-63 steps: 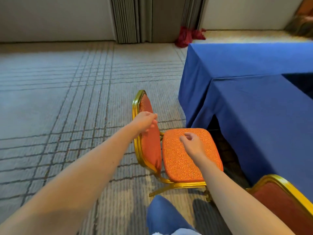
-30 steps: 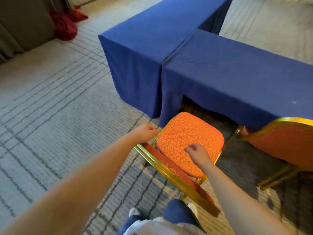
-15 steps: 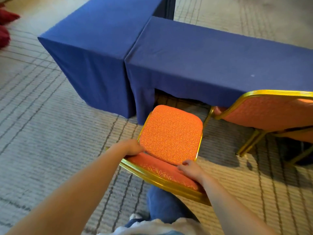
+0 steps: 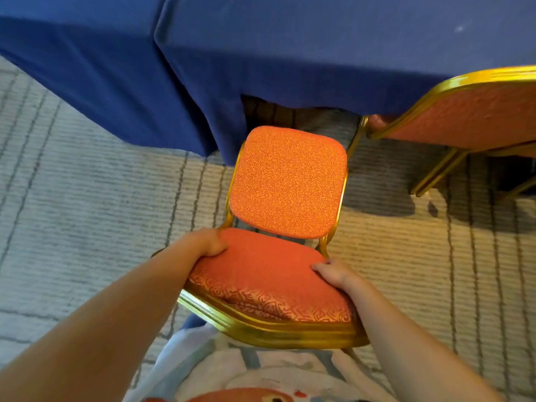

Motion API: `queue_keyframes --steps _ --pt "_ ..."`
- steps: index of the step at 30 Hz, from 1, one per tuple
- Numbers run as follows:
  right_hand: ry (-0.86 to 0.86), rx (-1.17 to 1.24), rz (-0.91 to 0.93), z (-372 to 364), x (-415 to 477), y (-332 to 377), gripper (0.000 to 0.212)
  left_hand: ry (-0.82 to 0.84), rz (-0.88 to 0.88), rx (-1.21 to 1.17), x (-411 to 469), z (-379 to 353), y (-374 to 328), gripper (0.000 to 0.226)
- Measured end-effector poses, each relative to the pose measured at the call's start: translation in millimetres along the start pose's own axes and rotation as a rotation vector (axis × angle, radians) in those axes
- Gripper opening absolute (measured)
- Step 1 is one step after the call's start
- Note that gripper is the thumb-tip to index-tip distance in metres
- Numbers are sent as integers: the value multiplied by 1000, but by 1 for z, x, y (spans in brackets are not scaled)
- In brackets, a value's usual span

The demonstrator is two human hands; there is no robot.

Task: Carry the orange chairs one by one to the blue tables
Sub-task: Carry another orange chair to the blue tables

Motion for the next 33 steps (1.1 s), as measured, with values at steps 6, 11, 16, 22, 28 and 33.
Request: queue_keyframes --steps 6,11,16,22,28,33 --pt "-35 49 -165 0 19 -13 57 43 -7 26 24 -1 6 60" --pt "-60 45 -296 -1 33 -25 64 88 11 34 52 -3 19 65" --pt "-20 39 -351 -4 36 -26 66 125 80 -21 64 -3 31 79" --pt "25 13 -363 -9 30 -10 63 215 72 38 69 5 34 74" --pt "108 -7 -331 -9 22 10 58 304 62 36 65 26 33 74" --pt "154 5 -276 0 25 25 57 296 25 111 60 56 27 72"
Point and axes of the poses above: each hand's wrist, its own x-axis towards the middle knuckle, its own z-axis out of the back of the hand, y = z × x, the point moved 7 cm from there along x, towards the middle knuckle, and after that the axes turned 2 degrees about z, right-handed, at the moved point
